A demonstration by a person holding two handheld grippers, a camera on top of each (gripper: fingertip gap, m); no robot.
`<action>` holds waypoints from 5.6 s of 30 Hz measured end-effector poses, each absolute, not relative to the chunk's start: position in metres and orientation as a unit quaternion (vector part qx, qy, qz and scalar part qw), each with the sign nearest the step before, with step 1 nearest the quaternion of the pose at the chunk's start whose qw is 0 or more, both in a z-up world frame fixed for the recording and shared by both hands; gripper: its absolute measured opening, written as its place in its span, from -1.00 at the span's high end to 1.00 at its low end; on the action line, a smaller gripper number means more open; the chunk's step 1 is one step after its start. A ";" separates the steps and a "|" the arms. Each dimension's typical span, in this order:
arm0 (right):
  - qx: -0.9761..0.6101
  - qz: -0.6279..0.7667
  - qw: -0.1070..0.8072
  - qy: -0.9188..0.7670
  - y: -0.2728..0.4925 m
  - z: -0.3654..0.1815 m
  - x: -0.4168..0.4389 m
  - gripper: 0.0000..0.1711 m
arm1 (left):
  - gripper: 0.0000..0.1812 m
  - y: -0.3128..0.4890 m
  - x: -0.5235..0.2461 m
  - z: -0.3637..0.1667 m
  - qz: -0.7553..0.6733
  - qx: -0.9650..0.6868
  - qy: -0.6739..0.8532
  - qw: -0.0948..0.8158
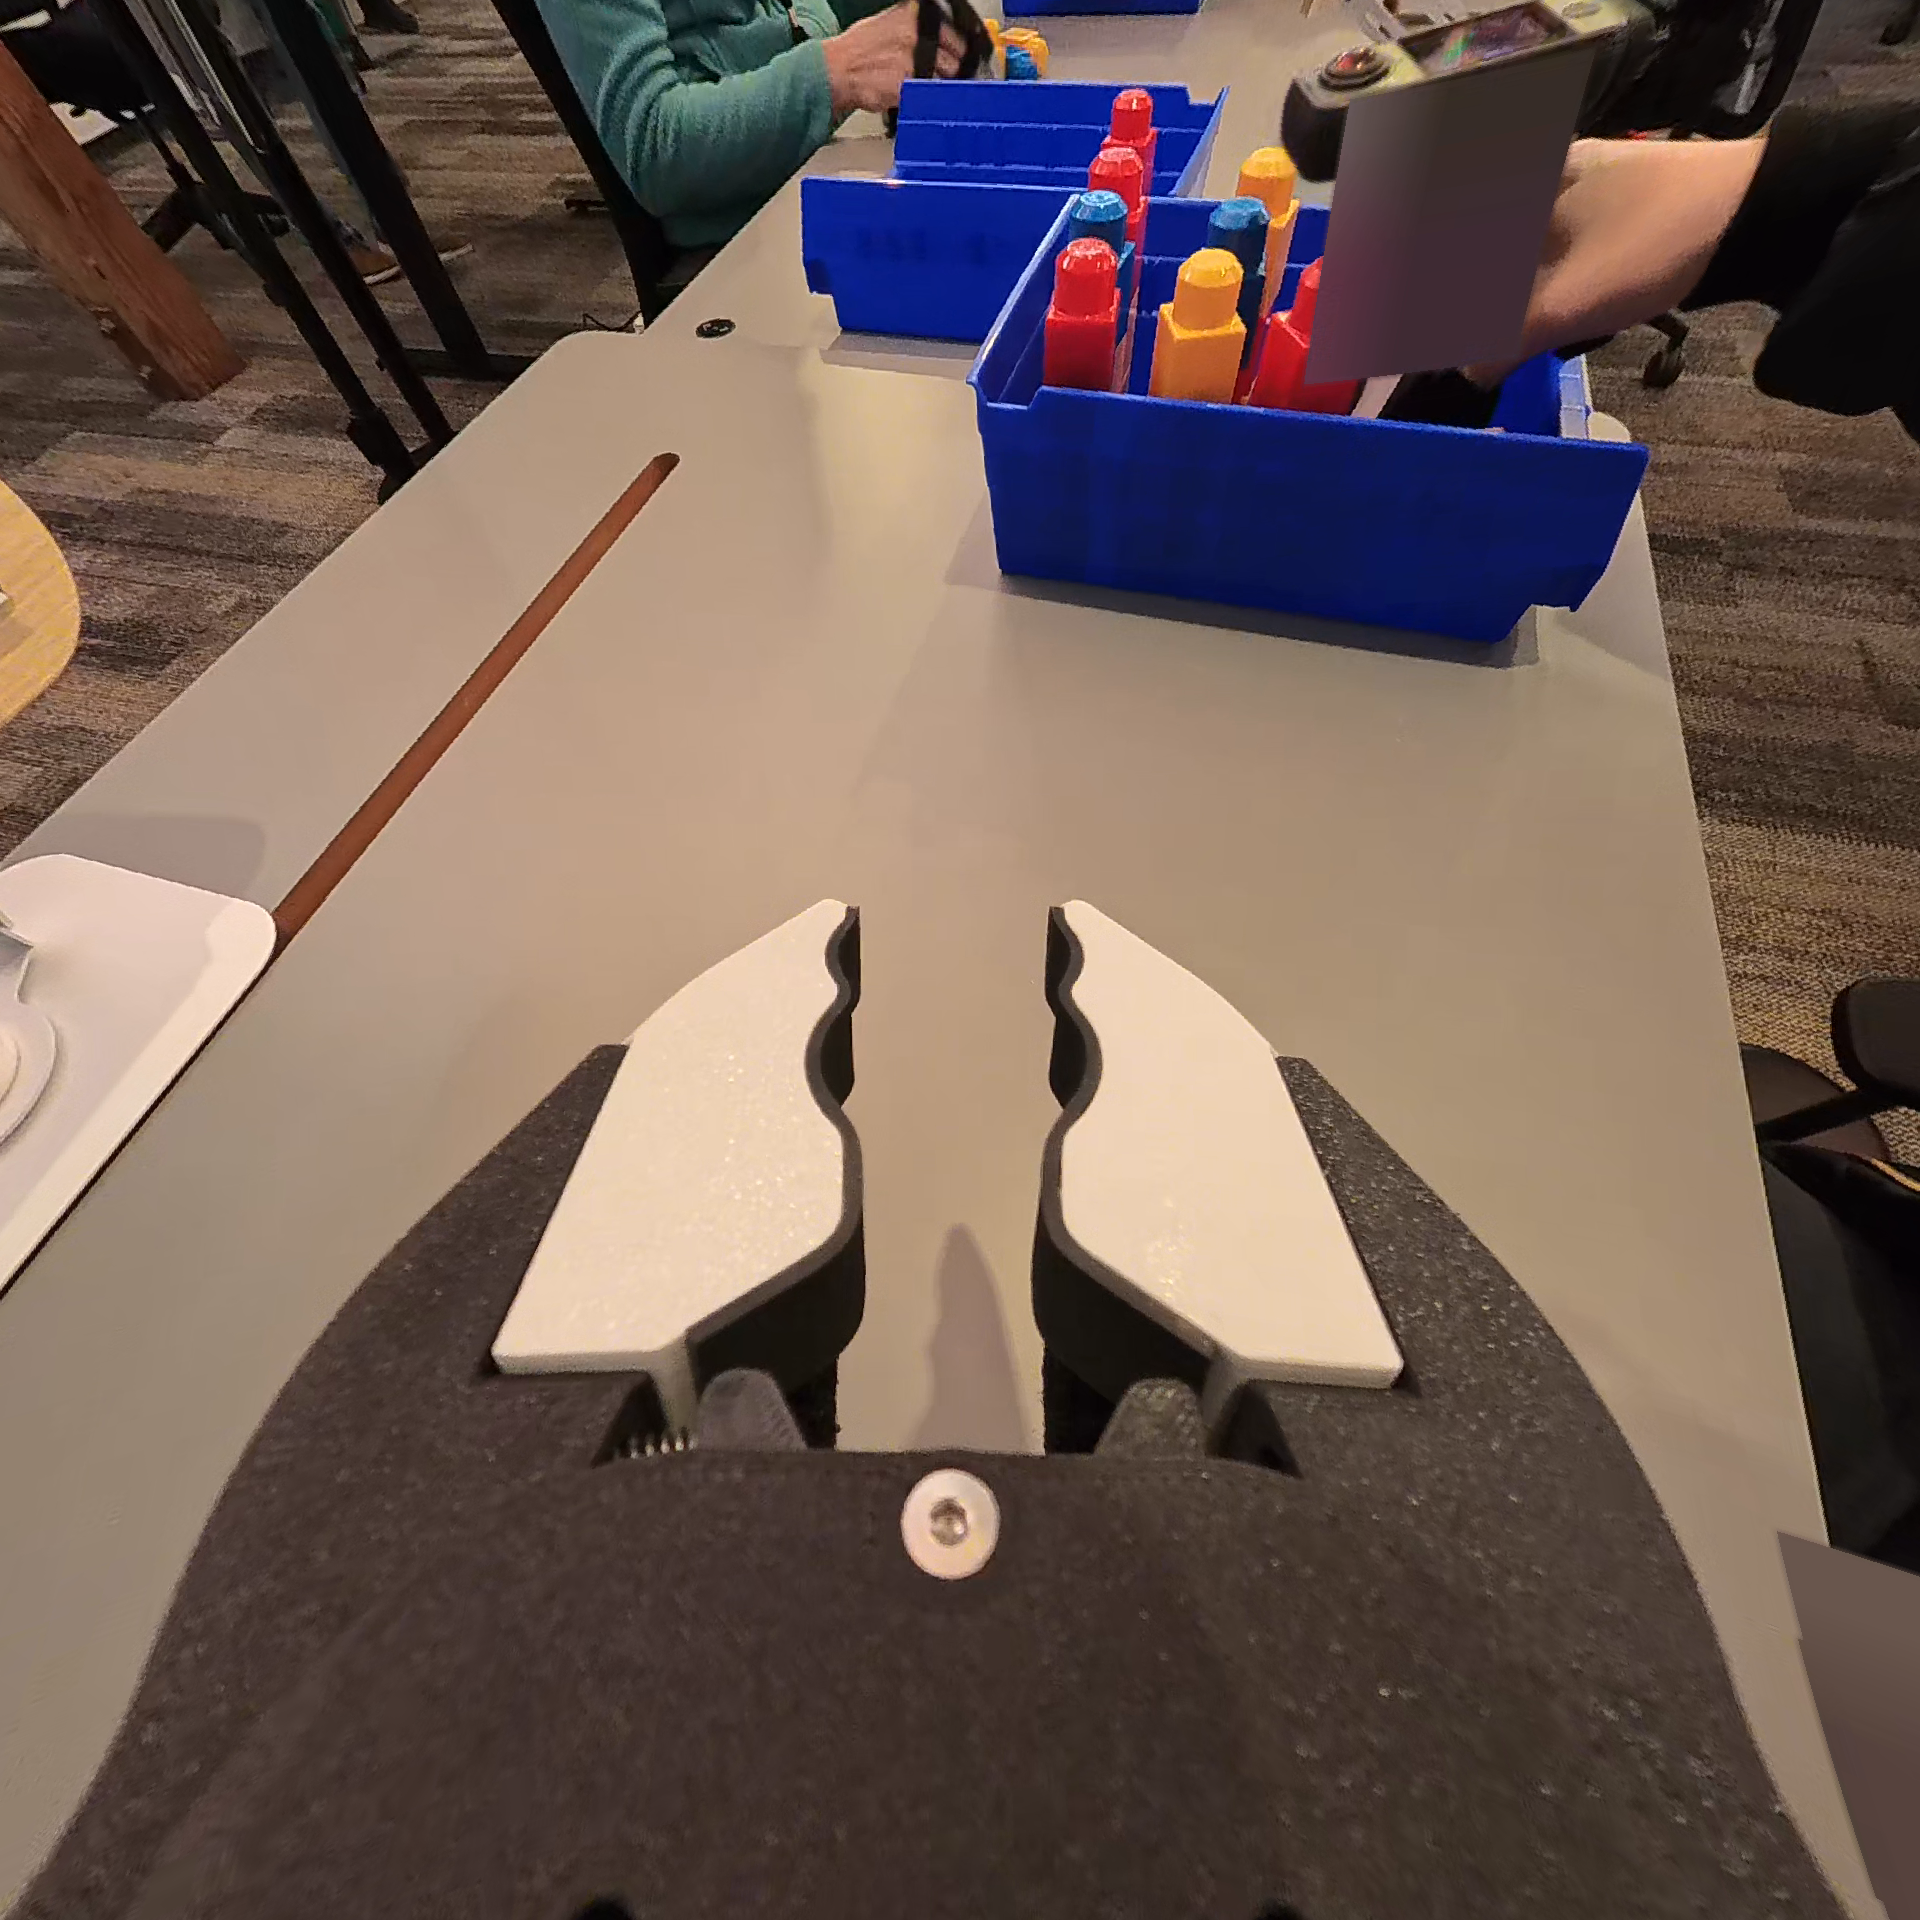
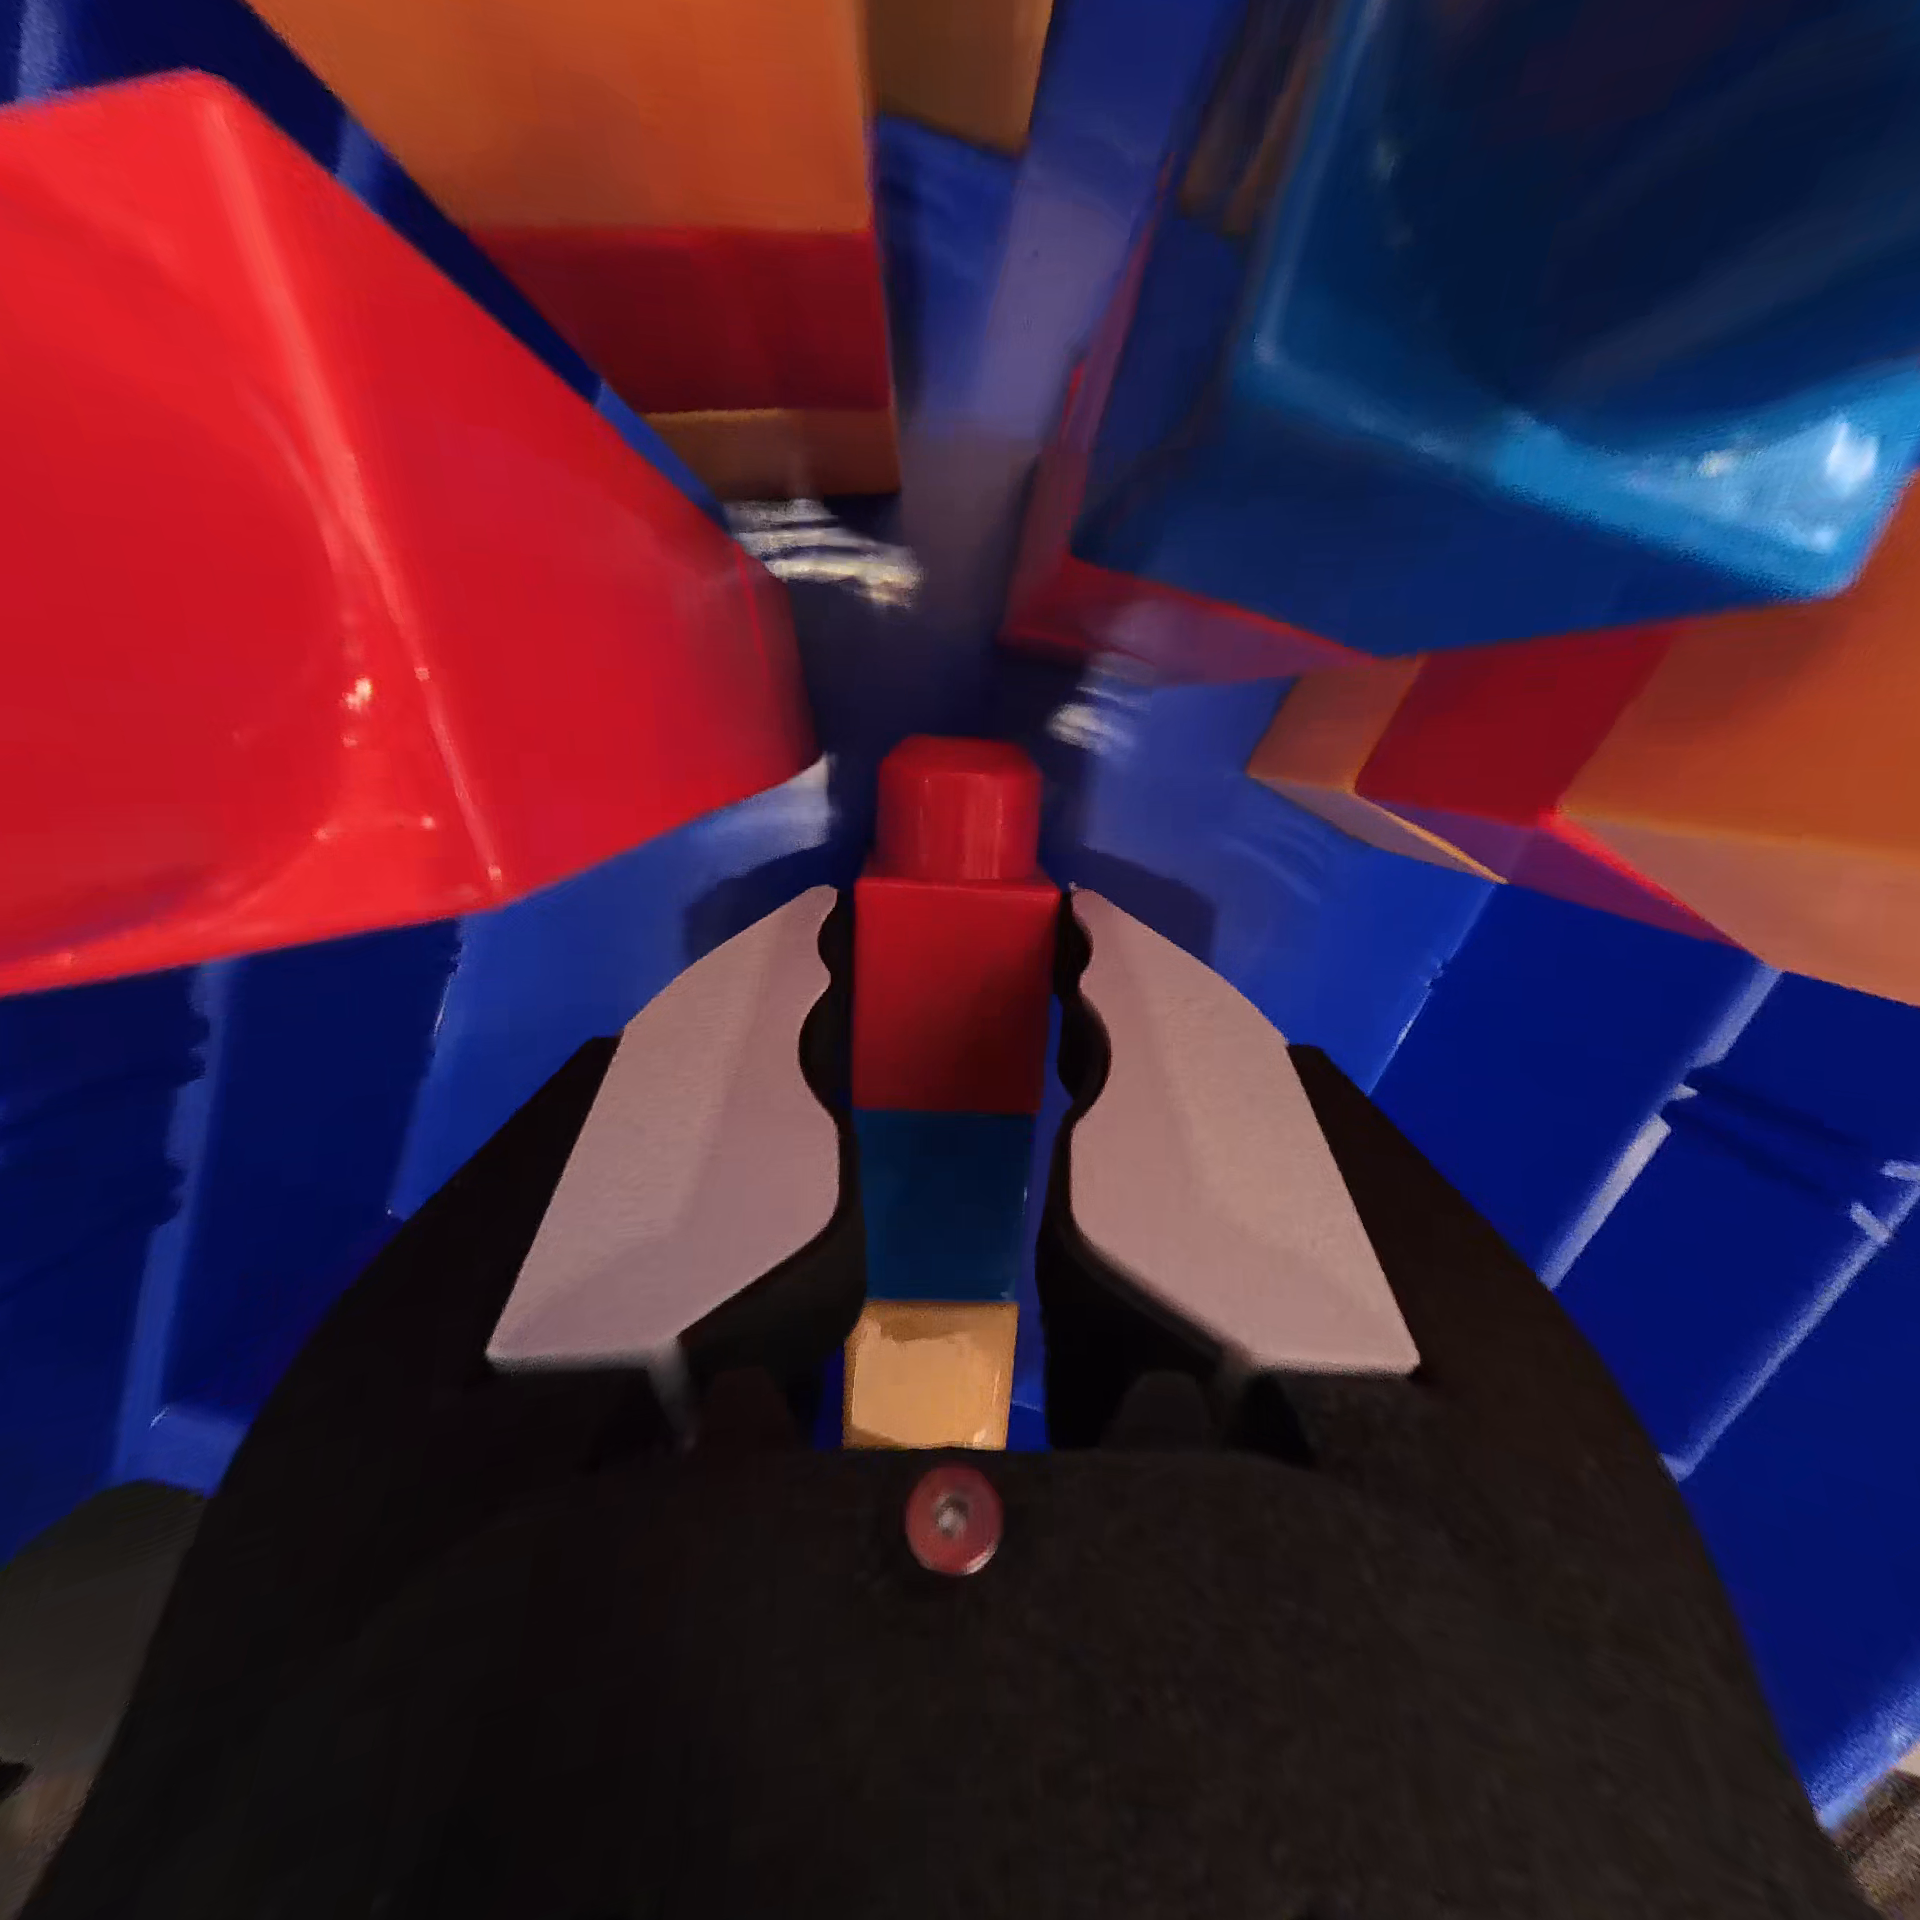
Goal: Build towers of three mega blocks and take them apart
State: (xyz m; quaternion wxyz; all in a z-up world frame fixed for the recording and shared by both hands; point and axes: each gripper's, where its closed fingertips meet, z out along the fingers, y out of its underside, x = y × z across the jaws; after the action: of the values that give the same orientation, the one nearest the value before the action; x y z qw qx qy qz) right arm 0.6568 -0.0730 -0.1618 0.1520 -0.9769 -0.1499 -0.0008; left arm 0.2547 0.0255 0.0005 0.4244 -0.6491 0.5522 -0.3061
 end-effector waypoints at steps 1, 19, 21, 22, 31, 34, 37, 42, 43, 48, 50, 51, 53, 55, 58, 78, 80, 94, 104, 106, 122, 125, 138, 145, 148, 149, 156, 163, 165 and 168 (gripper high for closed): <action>-0.975 -0.006 0.163 -0.149 -0.073 -0.158 0.659 0.57 | 0.63 0.025 0.255 0.001 -0.307 -0.649 0.552 0.424; -0.776 0.055 0.624 0.081 -0.043 -0.044 0.682 0.58 | 0.63 0.018 0.257 0.007 -0.311 -0.639 0.558 0.428; -0.767 0.039 0.636 0.077 -0.038 -0.046 0.678 0.58 | 0.63 0.017 0.257 0.008 -0.315 -0.638 0.556 0.429; -0.766 0.017 0.639 0.070 -0.037 -0.049 0.679 0.58 | 0.63 0.017 0.257 0.009 -0.316 -0.638 0.556 0.430; -0.771 0.009 0.636 0.019 -0.030 -0.064 0.666 0.58 | 0.63 0.012 0.257 0.014 -0.321 -0.630 0.558 0.435; -0.779 0.049 0.623 0.045 -0.028 -0.071 0.665 0.58 | 0.63 0.012 0.257 0.015 -0.320 -0.629 0.559 0.435; -0.784 0.024 0.619 0.026 -0.031 -0.071 0.664 0.58 | 0.63 0.011 0.257 0.016 -0.323 -0.628 0.559 0.435; -0.790 0.014 0.613 0.004 -0.037 -0.071 0.661 0.58 | 0.63 0.010 0.258 0.015 -0.322 -0.627 0.561 0.435; -0.790 0.015 0.614 -0.001 -0.038 -0.071 0.660 0.58 | 0.63 0.010 0.258 0.015 -0.321 -0.627 0.561 0.435; -0.815 0.008 0.579 -0.027 -0.041 -0.076 0.654 0.58 | 0.63 0.009 0.259 0.015 -0.322 -0.626 0.562 0.435; -0.823 0.001 0.567 -0.044 -0.042 -0.074 0.653 0.58 | 0.63 0.009 0.259 0.015 -0.322 -0.626 0.562 0.434; -0.830 -0.001 0.556 -0.047 -0.043 -0.074 0.653 0.58 | 0.63 0.009 0.259 0.014 -0.321 -0.626 0.563 0.434; -0.840 -0.001 0.541 -0.050 -0.048 -0.075 0.653 0.58 | 0.63 0.009 0.260 0.014 -0.319 -0.626 0.564 0.433; -0.845 0.006 0.532 -0.047 -0.055 -0.077 0.654 0.58 | 0.63 0.009 0.260 0.014 -0.320 -0.626 0.564 0.434; -0.841 0.012 0.540 -0.034 -0.070 -0.074 0.659 0.57 | 0.63 0.009 0.260 0.014 -0.320 -0.626 0.564 0.434; -0.834 -0.047 0.549 -0.023 -0.152 -0.075 0.667 0.58 | 0.63 0.004 0.268 0.005 -0.315 -0.626 0.576 0.421; -0.844 -0.043 0.534 -0.021 -0.155 -0.076 0.667 0.58 | 0.63 0.004 0.268 0.004 -0.314 -0.627 0.578 0.418; -0.900 0.000 0.434 -0.050 -0.152 -0.076 0.666 0.59 | 0.63 0.003 0.268 0.005 -0.314 -0.624 0.580 0.420; -0.881 0.020 0.471 -0.042 -0.087 -0.071 0.671 0.59 | 0.63 0.003 0.268 0.005 -0.311 -0.624 0.581 0.420; -0.885 0.009 0.464 -0.036 -0.083 -0.077 0.673 0.58 | 0.63 0.003 0.267 0.005 -0.312 -0.624 0.580 0.420; -0.888 -0.013 0.459 0.006 -0.074 -0.080 0.669 0.58 | 0.63 0.003 0.267 0.005 -0.311 -0.624 0.582 0.419; -0.890 -0.023 0.455 0.005 -0.074 -0.081 0.667 0.58 | 0.63 0.002 0.267 0.006 -0.311 -0.624 0.582 0.419; -0.874 -0.048 0.482 0.034 -0.082 -0.074 0.674 0.23 | 0.62 0.002 0.264 0.011 -0.315 -0.623 0.577 0.424; -0.800 -0.093 0.592 0.042 -0.136 0.009 0.654 0.28 | 0.57 -0.002 0.246 0.014 -0.309 -0.647 0.555 0.422; -0.786 -0.079 0.612 0.020 -0.145 0.033 0.626 0.28 | 0.54 -0.006 0.219 0.009 -0.286 -0.685 0.520 0.423; -0.788 -0.062 0.612 0.011 -0.144 0.034 0.615 0.29 | 0.54 -0.006 0.205 0.007 -0.273 -0.696 0.502 0.435; -0.798 0.019 0.600 -0.052 -0.128 0.010 0.546 0.45 | 0.51 -0.038 0.048 -0.023 -0.118 -0.792 0.326 0.503; -0.804 -0.033 0.588 -0.078 -0.134 -0.019 0.531 0.37 | 0.38 -0.092 -0.122 -0.010 0.052 -0.800 0.126 0.585; -0.808 -0.025 0.585 -0.071 -0.135 -0.026 0.527 0.31 | 0.40 -0.097 -0.147 -0.009 0.067 -0.788 0.091 0.606; -0.807 -0.028 0.587 -0.059 -0.136 -0.032 0.522 0.20 | 0.38 -0.092 -0.159 -0.024 0.050 -0.797 0.065 0.599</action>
State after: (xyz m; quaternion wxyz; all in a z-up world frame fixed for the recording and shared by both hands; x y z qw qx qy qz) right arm 0.5224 -0.1358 -0.0317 0.5875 -0.8066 -0.0591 -0.0278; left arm -0.1590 -0.0925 -0.0239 0.5991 -0.7965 0.0647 0.0497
